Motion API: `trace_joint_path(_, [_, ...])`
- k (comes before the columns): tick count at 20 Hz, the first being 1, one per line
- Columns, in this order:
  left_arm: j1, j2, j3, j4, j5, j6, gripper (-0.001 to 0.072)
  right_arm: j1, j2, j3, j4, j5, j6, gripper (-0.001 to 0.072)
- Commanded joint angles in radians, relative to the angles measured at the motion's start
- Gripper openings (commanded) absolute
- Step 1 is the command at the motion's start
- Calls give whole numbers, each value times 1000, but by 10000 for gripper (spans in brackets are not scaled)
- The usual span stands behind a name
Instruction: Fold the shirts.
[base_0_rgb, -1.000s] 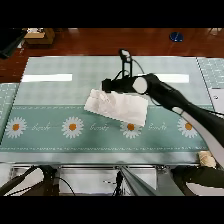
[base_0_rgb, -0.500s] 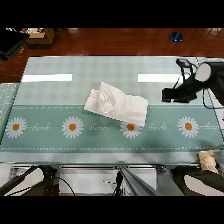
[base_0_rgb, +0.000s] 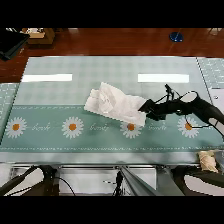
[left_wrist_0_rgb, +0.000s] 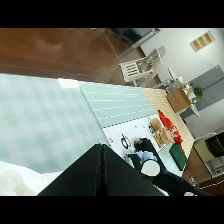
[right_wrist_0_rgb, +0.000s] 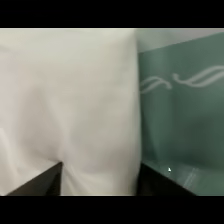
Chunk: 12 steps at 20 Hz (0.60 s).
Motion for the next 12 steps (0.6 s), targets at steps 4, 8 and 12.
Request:
trace_joint_path(4, [0, 0, 0, 4, -6, -9, 20, 48, -27, 33, 333, 5, -315, 27])
trace_joint_path(8, [0, -4, 0, 66, -5, -8, 20, -72, 222, 200, 82, 259, -156, 26])
trace_joint_path(12, [-1, -5, 0, 140, -4, -21, 21, -215, 473, 433, -339, 489, 60, 26])
